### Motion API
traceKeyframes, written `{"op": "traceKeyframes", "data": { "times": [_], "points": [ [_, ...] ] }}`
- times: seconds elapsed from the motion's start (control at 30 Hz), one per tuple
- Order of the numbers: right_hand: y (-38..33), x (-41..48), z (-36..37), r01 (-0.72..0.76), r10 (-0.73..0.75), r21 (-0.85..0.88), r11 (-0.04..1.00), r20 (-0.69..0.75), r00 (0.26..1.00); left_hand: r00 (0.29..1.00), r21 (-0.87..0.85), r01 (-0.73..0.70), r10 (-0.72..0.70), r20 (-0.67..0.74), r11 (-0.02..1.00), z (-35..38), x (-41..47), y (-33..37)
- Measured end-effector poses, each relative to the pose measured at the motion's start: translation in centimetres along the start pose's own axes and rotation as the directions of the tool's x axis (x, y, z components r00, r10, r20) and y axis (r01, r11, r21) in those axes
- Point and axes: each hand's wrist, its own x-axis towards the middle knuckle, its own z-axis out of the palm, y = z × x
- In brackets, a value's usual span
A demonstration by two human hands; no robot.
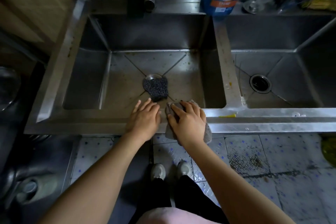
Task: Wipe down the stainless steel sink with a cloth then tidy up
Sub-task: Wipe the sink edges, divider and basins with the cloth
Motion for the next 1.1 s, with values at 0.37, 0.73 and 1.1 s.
{"op": "traceKeyframes", "data": {
  "times": [0.37, 0.73, 1.1],
  "points": [
    [4.2, 0.8, -0.8, 0.075, -0.073, -0.078, 0.994, 0.024, 0.997, 0.999, 0.008, 0.025, -0.024, -0.037, 1.000, 0.4, -0.1, 0.0],
    [0.2, -0.9, -0.2, 0.018, -0.009, -0.091, 0.996, 0.106, 0.994, 0.999, 0.027, 0.030, -0.029, -0.019, 0.999, 0.5, -0.1, -0.1],
    [4.0, 0.8, -1.7, -0.010, 0.024, -0.113, 0.994, 0.129, 0.991, 0.999, 0.019, 0.019, -0.018, -0.042, 1.000, 1.1, 0.0, -0.4]
  ]
}}
